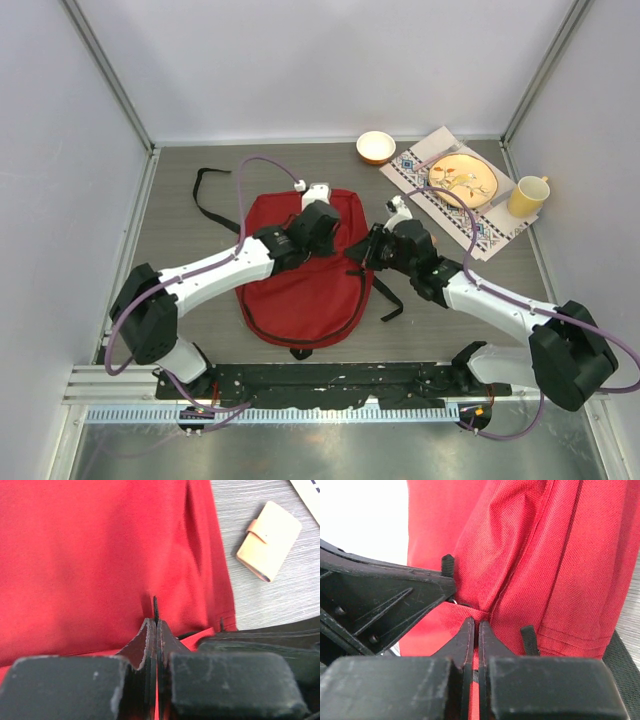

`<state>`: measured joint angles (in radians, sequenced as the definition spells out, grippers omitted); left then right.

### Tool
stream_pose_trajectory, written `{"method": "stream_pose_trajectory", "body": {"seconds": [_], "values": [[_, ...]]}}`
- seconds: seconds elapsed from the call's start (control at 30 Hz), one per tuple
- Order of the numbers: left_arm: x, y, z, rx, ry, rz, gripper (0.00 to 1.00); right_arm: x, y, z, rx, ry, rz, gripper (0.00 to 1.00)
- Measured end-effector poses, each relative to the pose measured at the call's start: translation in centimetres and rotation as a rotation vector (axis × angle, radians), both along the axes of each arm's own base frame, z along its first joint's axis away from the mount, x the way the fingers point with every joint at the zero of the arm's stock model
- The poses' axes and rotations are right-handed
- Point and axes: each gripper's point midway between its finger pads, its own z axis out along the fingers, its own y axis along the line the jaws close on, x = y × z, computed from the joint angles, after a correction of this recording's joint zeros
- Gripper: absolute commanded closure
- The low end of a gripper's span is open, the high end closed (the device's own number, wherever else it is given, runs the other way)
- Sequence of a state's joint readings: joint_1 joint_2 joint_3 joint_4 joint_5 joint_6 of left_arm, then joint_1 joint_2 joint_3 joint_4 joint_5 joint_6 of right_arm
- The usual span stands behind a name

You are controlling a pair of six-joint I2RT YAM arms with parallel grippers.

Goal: Pack the student bag
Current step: Unzip the student bag at the center of the board.

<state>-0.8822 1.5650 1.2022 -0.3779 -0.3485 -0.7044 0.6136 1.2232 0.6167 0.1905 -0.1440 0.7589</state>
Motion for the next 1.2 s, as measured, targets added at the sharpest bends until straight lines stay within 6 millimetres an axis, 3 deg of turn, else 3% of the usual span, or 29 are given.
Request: {"method": "stream_pose_trajectory", "body": {"seconds": [0.13, 0.27, 0.57, 0.7, 0.77, 0.8, 0.93, 0.97, 1.03, 1.1, 1.2], "values": [[0.0, 1.8, -0.8, 0.03, 0.001, 0.038, 1.0, 0.0, -0.7, -0.8, -0.026, 0.016, -0.03, 0.99], [0.0, 5.0, -1.7, 0.064, 0.011, 0.099, 1.0, 0.0, -1.2, -1.4, -0.034, 0.034, -0.046, 0.99], [-0.4, 16.3, -2.2, 0.152, 0.022, 0.349, 1.0, 0.4, -2.2, -1.9, -0.045, 0.054, -0.077, 0.99], [-0.8, 17.8, -2.2, 0.121, 0.031, 0.398, 1.0, 0.3, -2.1, -1.9, -0.039, 0.057, -0.066, 0.99], [-1.0, 17.9, -2.0, 0.103, 0.03, 0.404, 0.93, 0.3, -2.0, -1.9, -0.039, 0.058, -0.06, 0.99], [-1.1, 18.0, -1.9, 0.095, 0.028, 0.405, 0.79, 0.3, -1.9, -2.0, -0.04, 0.059, -0.058, 0.99], [-1.8, 18.8, -2.0, 0.092, 0.034, 0.419, 0.64, 0.7, -2.3, -2.6, -0.052, 0.074, -0.065, 0.99], [-2.0, 19.1, -2.2, 0.095, 0.04, 0.427, 0.56, 0.7, -2.4, -2.7, -0.056, 0.078, -0.069, 0.99], [-2.5, 19.5, -2.8, 0.101, 0.054, 0.436, 0.52, 0.9, -2.6, -2.9, -0.061, 0.08, -0.075, 0.97], [-3.0, 19.8, -3.4, 0.102, 0.07, 0.443, 0.4, 0.9, -2.6, -2.9, -0.063, 0.079, -0.076, 0.92], [-3.8, 20.1, -4.3, 0.096, 0.09, 0.449, 0.38, 1.0, -2.6, -2.8, -0.063, 0.075, -0.074, 0.87]]}}
